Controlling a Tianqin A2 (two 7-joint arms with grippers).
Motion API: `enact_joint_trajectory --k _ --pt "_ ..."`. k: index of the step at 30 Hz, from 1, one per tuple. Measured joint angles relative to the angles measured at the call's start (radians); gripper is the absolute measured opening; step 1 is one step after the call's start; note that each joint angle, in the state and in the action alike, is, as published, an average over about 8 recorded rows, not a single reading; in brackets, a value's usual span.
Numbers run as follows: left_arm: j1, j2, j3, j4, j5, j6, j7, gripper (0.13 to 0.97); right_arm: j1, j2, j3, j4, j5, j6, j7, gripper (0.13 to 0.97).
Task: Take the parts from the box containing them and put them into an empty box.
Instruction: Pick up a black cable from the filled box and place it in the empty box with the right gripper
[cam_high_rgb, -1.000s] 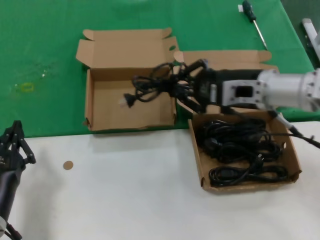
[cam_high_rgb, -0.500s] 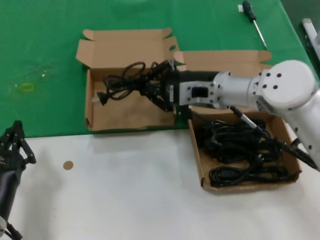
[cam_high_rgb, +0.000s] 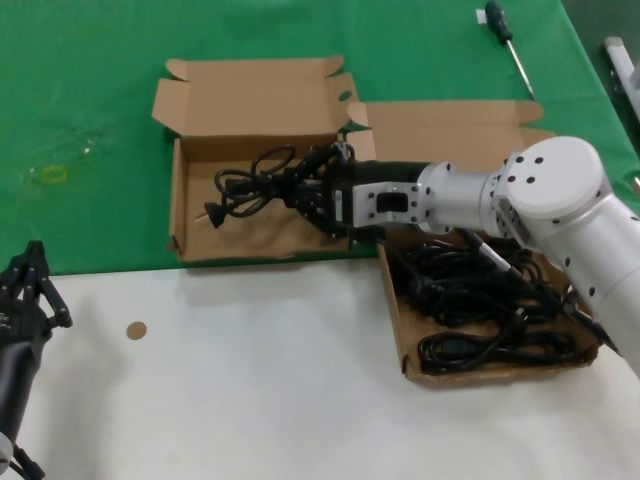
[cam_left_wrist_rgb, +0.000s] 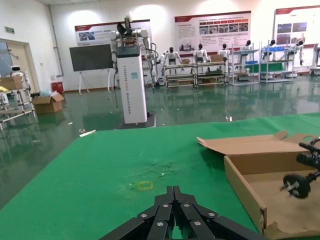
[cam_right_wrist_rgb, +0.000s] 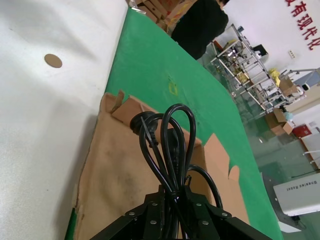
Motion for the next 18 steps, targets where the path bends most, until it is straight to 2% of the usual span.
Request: enact_joint_trajectory --k 12,18 --pt "0.0 0.0 0.0 0.0 0.0 0.0 0.0 0.152 0.018 -0.034 0.001 -0.079 -0.003 0.026 -0.083 0.229" --pt "0.0 0.0 0.0 0.0 0.0 0.0 0.0 0.152 0.025 -0.05 0.007 -0.107 0.001 0.039 -0.113 0.294"
